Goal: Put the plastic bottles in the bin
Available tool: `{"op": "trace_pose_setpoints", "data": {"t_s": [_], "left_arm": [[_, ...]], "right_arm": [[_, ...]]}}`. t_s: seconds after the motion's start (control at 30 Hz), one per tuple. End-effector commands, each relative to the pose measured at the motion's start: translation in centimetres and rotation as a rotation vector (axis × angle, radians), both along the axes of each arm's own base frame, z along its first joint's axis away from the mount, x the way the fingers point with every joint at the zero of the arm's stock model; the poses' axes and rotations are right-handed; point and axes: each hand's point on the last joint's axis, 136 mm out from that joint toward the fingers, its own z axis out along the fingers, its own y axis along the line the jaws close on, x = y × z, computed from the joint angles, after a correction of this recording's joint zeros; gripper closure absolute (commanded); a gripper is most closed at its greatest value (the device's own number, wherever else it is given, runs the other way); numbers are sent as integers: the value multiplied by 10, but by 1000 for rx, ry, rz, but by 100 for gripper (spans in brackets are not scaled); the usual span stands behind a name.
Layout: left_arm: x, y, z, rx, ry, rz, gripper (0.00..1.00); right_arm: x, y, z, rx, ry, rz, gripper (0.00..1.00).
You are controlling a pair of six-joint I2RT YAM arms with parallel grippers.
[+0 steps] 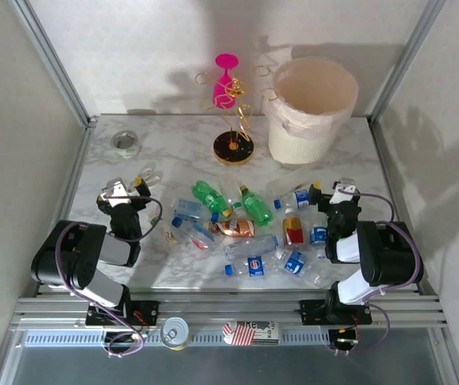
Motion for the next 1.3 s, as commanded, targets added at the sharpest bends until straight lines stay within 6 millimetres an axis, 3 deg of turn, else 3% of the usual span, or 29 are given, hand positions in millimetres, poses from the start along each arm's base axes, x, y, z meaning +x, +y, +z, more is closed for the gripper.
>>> {"op": "trace_pose_setpoints", "data": {"t_s": [0.0,1.03,1.27], "left_arm": [[3,-1,3,-9,-14,-6,1],[5,0,2,-18,-8,-18,1],[3,0,7,-4,-9,8,1]], "right_arm": [[4,1,8,-12,-30,3,1],[4,1,8,-11,-28,4,1],[-9,0,27,-32,-92,-33,1]]}}
